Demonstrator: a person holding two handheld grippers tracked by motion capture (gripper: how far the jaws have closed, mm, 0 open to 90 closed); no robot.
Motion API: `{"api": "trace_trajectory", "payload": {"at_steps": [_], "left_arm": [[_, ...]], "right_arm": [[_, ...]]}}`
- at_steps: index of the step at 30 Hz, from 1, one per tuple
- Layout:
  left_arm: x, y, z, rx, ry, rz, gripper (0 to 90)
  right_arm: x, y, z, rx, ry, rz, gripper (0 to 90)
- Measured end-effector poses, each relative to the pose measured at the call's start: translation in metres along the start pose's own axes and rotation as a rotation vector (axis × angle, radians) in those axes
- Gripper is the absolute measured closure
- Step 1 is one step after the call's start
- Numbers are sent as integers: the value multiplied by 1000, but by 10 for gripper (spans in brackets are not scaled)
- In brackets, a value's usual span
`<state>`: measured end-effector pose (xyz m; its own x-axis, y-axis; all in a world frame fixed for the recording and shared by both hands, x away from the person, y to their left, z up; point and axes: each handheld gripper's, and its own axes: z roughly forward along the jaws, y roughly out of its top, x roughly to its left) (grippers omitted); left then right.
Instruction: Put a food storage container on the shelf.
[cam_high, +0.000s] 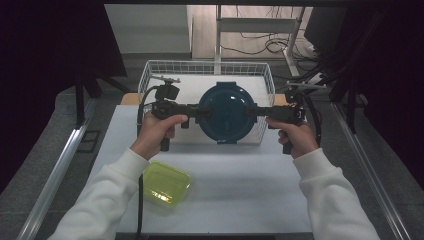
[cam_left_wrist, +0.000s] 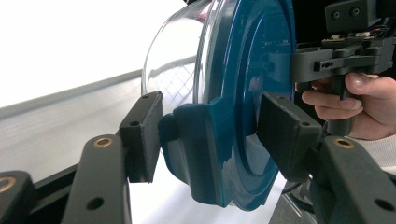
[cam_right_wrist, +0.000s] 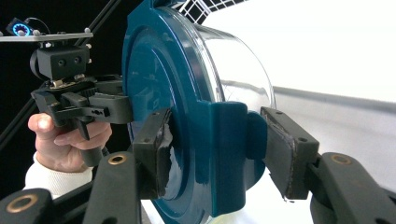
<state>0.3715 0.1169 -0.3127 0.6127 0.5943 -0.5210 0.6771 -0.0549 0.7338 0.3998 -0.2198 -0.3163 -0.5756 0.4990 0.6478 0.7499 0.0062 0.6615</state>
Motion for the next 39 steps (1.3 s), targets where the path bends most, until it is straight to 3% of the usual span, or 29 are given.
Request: {"api": "trace_trajectory", "payload": {"at_steps": [3,16,27,39], "left_arm": [[4,8,-2,-7,-6,-1,420],[24,42,-6,6,-19,-10,429],[50,78,-6,21,-18,-23,427],[80,82,4,46,-14,-66,423]], "right_arm": [[3,13,2,1,-8,-18,461],[1,50,17,4,-7,-20,462],[-4,86,35,15,-11,-13,462],[-27,96,60,44,-10,45,460]]}}
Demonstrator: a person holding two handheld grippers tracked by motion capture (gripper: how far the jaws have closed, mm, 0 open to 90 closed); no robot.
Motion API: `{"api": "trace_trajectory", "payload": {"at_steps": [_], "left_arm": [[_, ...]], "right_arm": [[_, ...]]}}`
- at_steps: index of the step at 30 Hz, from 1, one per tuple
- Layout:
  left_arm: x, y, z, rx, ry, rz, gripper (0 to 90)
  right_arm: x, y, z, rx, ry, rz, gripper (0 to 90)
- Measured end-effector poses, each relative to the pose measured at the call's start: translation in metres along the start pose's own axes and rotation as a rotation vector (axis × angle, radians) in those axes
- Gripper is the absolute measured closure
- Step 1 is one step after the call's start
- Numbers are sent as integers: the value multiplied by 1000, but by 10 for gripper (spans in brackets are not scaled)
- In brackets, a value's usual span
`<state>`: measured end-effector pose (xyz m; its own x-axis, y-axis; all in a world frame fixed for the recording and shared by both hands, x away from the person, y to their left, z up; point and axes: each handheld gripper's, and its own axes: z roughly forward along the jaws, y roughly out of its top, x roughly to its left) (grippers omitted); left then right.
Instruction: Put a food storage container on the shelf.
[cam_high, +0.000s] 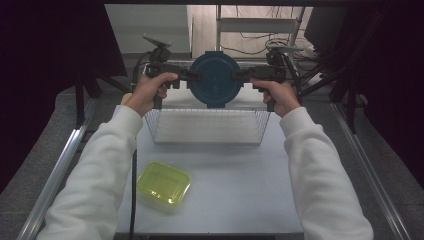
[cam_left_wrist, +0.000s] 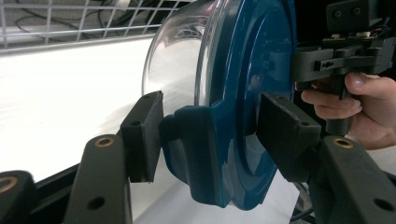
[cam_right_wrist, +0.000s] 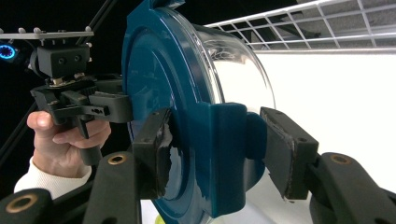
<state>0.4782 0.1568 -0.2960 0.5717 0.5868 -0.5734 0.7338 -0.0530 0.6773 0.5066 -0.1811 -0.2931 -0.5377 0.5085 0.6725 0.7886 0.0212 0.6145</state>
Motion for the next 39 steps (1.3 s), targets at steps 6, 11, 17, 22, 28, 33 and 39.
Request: {"api": "trace_trajectory", "payload": {"at_steps": [6,11,17,22,28,33,39], "left_arm": [[11,1,3,-7,-8,-26,421],[20,3,7,-23,-27,-81,418],[25,6,12,-26,-15,-107,394],[36,7,17,-37,-42,-164,390],[43,7,22,-46,-50,-198,374],[48,7,25,-47,-55,-217,357],[49,6,28,-56,-55,-215,343]], "right_arm": [[-7,3,9,7,-8,42,458],[-8,7,13,13,-29,91,451],[-13,14,19,18,-55,177,435],[-16,15,24,13,-71,207,426],[-21,15,29,4,-90,260,407],[-24,14,32,1,-95,288,395],[-25,13,34,-8,-101,293,385]]}}
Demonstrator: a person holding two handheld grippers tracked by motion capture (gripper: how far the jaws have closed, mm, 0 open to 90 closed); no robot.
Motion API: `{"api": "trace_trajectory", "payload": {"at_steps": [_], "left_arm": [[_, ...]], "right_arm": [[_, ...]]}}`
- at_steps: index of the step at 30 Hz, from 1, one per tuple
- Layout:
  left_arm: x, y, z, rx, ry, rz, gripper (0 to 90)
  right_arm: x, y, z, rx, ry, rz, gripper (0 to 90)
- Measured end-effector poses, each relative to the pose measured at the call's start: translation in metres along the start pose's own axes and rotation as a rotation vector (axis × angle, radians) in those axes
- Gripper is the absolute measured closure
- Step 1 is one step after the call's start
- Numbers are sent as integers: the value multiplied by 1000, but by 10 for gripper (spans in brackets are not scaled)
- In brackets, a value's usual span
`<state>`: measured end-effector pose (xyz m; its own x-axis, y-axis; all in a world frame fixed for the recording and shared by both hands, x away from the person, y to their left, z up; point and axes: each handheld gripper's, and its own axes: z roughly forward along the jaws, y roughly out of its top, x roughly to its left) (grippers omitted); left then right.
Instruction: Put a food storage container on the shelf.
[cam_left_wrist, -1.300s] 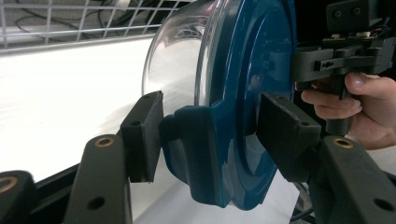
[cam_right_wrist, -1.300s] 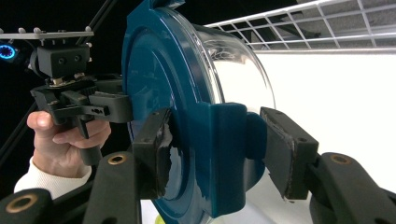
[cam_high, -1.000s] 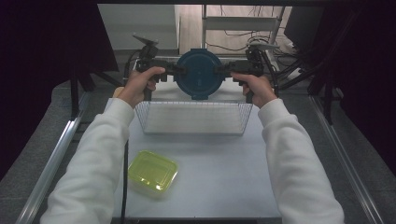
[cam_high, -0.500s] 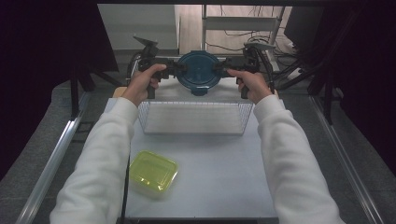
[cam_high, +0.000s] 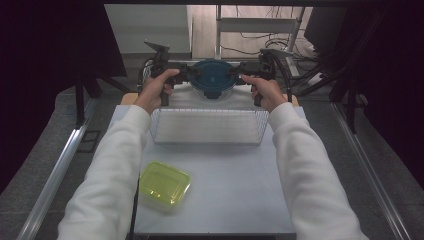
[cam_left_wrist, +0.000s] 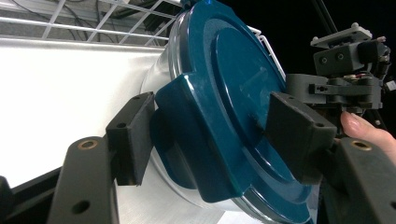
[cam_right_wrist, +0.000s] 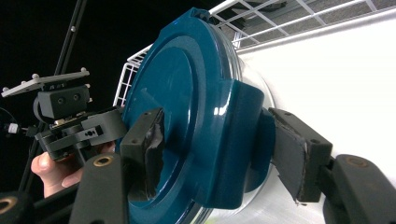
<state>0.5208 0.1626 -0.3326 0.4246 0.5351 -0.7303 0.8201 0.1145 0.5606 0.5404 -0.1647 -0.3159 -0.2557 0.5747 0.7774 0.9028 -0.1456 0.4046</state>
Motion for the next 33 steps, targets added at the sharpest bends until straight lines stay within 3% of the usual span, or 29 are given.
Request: {"api": "trace_trajectory", "payload": {"at_steps": [4,5,8,9,14,16,18,19,20,21,22,24,26,27,29,31,33], "left_arm": [[-4,-1,1,-13,28,24,316],[-11,-3,1,-41,82,77,298],[-18,-4,-3,-84,105,110,254],[-22,-5,-7,-110,102,112,213],[-33,-9,-16,-126,132,169,190],[-39,-15,-24,-125,159,216,175],[-43,-18,-27,-121,164,235,168],[-50,-27,-32,-117,191,284,163],[-54,-32,-34,-117,210,306,162],[-54,-32,-34,-117,210,306,160],[-57,-37,-37,-108,225,336,160],[-65,-55,-43,-101,238,371,158],[-67,-62,-45,-102,231,388,158],[-68,-69,-47,-108,223,396,159],[-71,-91,-53,-105,201,420,159],[-71,-100,-56,-104,193,426,163],[-70,-120,-61,-106,179,438,165]], "right_arm": [[4,-2,1,-12,-27,-26,348],[9,-4,2,-25,-45,-66,274],[13,-6,0,-47,-63,-92,243],[17,-7,-4,-79,-93,-131,218],[23,-9,-17,-94,-95,-181,200],[29,-13,-28,-115,-112,-258,197],[31,-15,-31,-124,-119,-287,197],[35,-21,-40,-140,-121,-349,202],[36,-25,-44,-146,-117,-379,203],[36,-25,-44,-146,-117,-379,203],[37,-29,-48,-149,-107,-404,219],[36,-42,-59,-149,-89,-468,235],[36,-47,-62,-145,-93,-484,236],[34,-58,-66,-139,-127,-552,236],[31,-71,-70,-138,-149,-616,236],[29,-78,-72,-137,-149,-638,239],[27,-96,-76,-131,-130,-677,239]]}}
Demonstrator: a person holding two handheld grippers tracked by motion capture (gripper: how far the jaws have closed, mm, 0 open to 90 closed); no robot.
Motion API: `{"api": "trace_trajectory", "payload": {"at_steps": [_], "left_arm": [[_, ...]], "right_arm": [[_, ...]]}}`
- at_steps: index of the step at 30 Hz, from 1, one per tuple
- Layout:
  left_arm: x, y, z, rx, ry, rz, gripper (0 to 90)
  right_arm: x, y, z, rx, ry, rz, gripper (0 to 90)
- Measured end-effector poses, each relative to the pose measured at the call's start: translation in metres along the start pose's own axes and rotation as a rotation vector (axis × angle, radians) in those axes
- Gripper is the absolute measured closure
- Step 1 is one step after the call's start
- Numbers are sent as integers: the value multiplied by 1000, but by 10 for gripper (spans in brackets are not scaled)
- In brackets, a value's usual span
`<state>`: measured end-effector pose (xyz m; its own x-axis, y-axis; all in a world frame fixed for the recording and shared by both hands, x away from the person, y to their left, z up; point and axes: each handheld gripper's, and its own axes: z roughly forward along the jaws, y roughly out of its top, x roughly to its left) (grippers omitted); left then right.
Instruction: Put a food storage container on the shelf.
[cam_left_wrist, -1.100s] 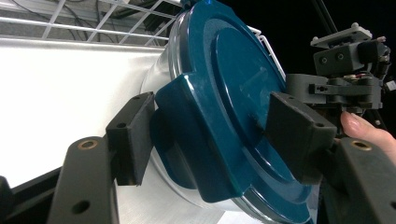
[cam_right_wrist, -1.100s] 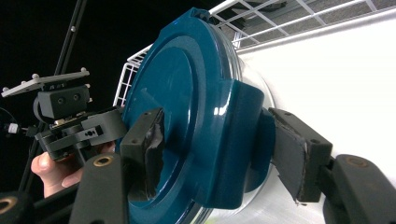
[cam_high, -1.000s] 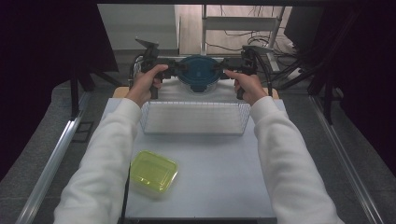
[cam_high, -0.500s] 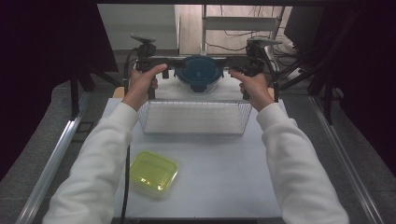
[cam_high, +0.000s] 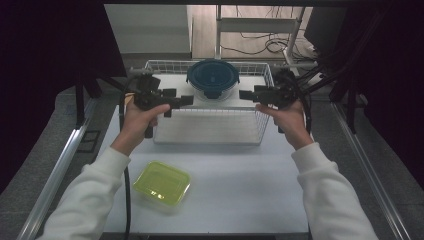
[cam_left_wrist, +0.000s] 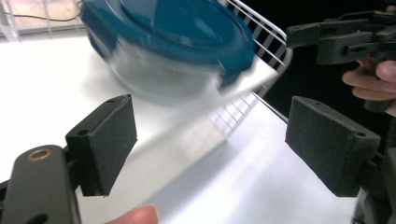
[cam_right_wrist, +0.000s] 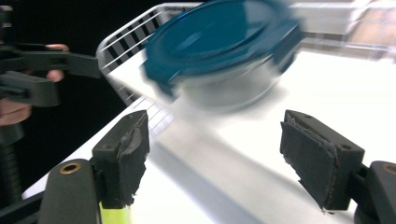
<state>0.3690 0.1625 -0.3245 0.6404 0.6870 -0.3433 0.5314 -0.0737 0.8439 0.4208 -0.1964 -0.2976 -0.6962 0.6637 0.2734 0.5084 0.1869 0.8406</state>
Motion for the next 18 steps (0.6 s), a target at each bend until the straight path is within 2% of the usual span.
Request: {"api": "trace_trajectory", "payload": {"at_steps": [1,2,3,4,5,6,7,8,9,10,11,13,14,15,18], "left_arm": [[-2,-6,-2,2,0,5,168],[-5,-24,-8,9,0,8,174],[-5,-24,-8,9,0,8,175],[-6,-32,-10,17,-1,11,176],[-7,-40,-12,26,3,17,176],[-9,-56,-16,40,19,25,179],[-9,-56,-16,40,19,25,179],[-10,-63,-18,45,25,29,179],[-12,-76,-21,56,31,40,180],[-13,-83,-21,60,36,46,181],[-13,-83,-21,60,36,46,183],[-15,-96,-22,77,44,56,183],[-16,-102,-22,87,42,55,184],[-16,-105,-21,95,42,58,184],[-17,-123,-19,125,52,71,184]], "right_arm": [[4,-7,-3,-7,19,-13,239],[11,-20,-9,-10,49,-26,239],[11,-20,-9,-10,49,-26,239],[16,-35,-14,-17,74,-36,239],[16,-35,-14,-17,74,-36,239],[20,-50,-19,-13,95,-38,239],[20,-50,-19,-13,95,-38,239],[21,-57,-21,-9,100,-37,239],[22,-74,-25,1,109,-41,241],[22,-79,-27,6,111,-47,241],[22,-79,-27,6,111,-47,241],[22,-92,-30,17,116,-46,243],[20,-106,-34,29,122,-44,248],[20,-106,-34,29,122,-44,248],[18,-126,-40,52,117,-60,249]]}}
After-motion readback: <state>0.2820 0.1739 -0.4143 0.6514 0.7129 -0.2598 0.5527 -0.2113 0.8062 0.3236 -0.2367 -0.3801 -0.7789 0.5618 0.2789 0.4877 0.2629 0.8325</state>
